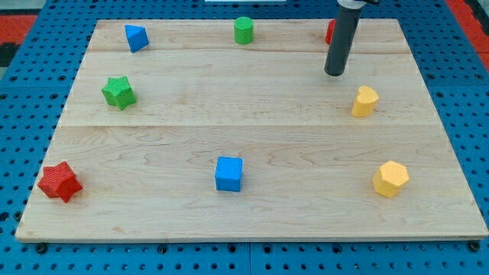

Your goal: Slide the yellow heart towards the yellow hexagon at the bottom right

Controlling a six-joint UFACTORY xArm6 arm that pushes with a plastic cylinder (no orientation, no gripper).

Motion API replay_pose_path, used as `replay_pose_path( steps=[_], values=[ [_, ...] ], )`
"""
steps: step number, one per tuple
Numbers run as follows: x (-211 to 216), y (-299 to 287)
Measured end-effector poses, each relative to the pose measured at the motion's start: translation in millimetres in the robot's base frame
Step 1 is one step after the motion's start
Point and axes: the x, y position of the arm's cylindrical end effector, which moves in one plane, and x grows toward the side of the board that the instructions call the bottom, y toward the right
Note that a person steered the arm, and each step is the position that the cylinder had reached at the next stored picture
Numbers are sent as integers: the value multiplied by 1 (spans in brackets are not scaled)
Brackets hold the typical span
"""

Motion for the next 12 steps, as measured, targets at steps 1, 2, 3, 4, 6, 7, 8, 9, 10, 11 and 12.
replay_pose_path(
  steps=[1,2,3,4,6,7,8,9,10,11,12],
  values=[
    [0,0],
    [0,-1],
    [0,-2],
    [3,46],
    [53,55],
    [108,51],
    [139,33],
    [67,10],
    [114,-21],
    [136,-2],
    [87,-9]
  ],
)
